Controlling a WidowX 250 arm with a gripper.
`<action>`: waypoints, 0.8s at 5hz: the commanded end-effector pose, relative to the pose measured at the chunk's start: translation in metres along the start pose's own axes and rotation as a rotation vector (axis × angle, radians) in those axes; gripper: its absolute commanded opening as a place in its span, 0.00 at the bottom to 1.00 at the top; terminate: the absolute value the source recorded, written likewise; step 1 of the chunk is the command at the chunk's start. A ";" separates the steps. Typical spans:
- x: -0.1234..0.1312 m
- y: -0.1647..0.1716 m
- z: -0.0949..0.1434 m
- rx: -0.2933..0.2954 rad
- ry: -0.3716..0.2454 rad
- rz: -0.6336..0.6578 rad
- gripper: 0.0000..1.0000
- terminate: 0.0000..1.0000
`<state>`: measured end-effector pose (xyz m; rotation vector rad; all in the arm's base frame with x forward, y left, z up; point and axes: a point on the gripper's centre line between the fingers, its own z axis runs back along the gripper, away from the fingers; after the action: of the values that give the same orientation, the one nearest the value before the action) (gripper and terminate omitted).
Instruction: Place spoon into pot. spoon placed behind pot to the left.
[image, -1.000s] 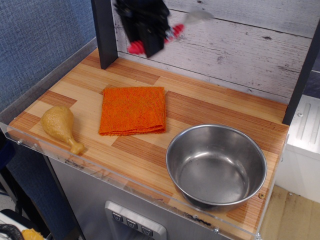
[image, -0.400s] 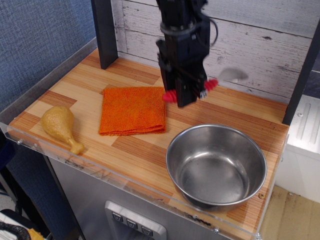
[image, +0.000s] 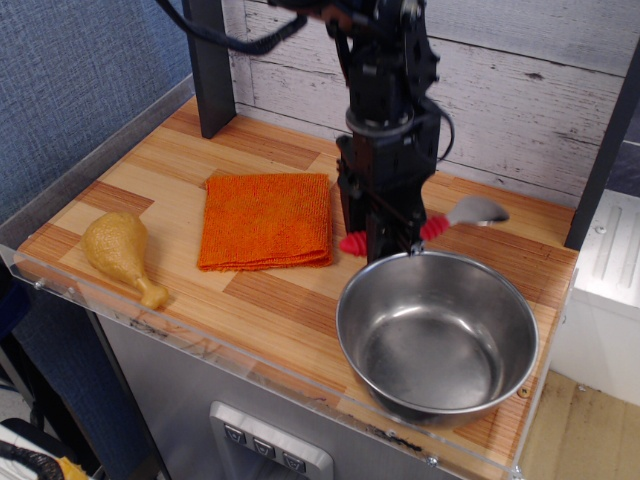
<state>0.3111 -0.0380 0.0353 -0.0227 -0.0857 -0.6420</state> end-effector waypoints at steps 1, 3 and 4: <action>-0.004 -0.008 -0.018 0.015 0.009 -0.017 0.00 0.00; -0.002 0.006 -0.022 0.030 0.016 0.011 1.00 0.00; -0.002 0.007 -0.015 0.039 0.012 0.020 1.00 0.00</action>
<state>0.3245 -0.0357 0.0080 0.0095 -0.0522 -0.6216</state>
